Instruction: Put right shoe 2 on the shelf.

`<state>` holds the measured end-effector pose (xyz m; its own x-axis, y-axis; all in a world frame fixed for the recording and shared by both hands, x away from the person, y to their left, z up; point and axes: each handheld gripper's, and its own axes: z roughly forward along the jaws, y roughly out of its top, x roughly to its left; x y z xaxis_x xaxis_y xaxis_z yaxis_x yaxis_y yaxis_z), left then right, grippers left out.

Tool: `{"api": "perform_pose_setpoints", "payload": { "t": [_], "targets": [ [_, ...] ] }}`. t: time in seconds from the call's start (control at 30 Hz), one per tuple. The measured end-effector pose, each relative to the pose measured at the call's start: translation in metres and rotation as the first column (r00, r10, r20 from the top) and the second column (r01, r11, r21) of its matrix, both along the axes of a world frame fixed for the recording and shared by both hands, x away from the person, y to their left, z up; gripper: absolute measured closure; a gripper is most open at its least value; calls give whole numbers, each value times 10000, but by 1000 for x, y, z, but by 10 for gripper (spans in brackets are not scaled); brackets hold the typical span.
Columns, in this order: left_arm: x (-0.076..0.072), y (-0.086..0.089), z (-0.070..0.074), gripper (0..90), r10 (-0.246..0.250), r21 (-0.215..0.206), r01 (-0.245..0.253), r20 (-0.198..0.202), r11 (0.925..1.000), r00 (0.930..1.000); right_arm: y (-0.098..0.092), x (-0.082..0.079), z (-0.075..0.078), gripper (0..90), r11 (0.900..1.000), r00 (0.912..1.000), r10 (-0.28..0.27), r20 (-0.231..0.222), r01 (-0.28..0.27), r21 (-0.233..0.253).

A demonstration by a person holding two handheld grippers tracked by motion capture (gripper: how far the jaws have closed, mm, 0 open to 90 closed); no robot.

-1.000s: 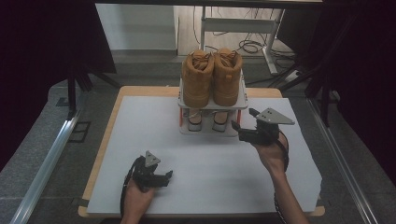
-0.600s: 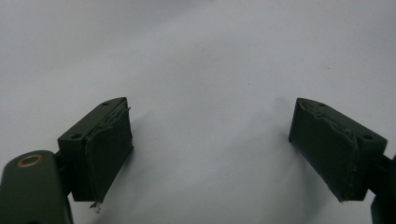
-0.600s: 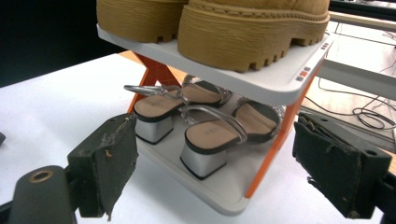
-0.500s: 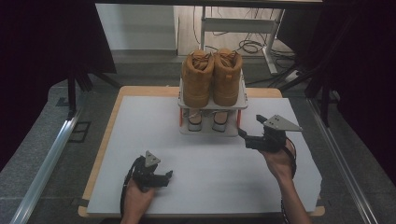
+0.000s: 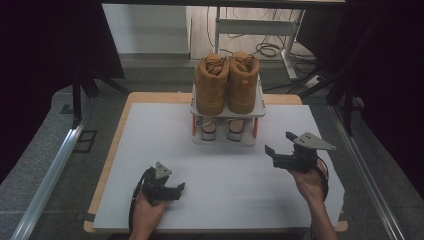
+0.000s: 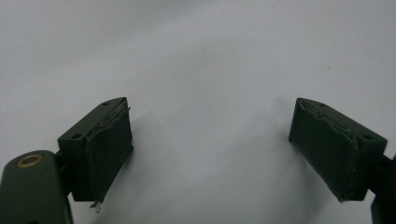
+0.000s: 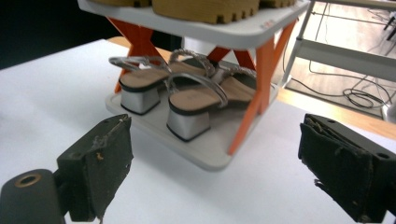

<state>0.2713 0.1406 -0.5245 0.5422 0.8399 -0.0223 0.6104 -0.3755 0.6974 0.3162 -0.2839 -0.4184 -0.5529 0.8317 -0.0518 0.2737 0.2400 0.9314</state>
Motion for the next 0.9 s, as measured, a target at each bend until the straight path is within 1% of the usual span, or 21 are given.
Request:
{"api": "perform_pose_setpoints", "payload": {
  "t": [0.2, 0.3, 0.47, 0.6, 0.9],
  "targets": [
    [0, 0, 0, 133, -1, 8, 1, -27, 10000, 10000, -16, -9, -11, 92, 9997, 9995, -257, -205, 258, 46],
    [0, 0, 0, 133, -3, 6, 3, -29, 10000, 10000, -23, -14, -17, 91, 9992, 9988, -393, -300, 392, -18],
    [0, 0, 0, 133, -2, 8, 2, -30, 10000, 10000, -34, -20, -25, 87, 9981, 9976, -543, -422, 530, -303],
    [0, 0, 0, 133, -5, 8, 5, -31, 10000, 10000, -42, -25, -32, 85, 9971, 9961, -676, -571, 654, -387],
    [0, 0, 0, 133, 1, 8, -1, -26, 10000, 10000, -57, -34, -49, 73, 9944, 9897, -916, -1100, 850, -632]
  ]
}}
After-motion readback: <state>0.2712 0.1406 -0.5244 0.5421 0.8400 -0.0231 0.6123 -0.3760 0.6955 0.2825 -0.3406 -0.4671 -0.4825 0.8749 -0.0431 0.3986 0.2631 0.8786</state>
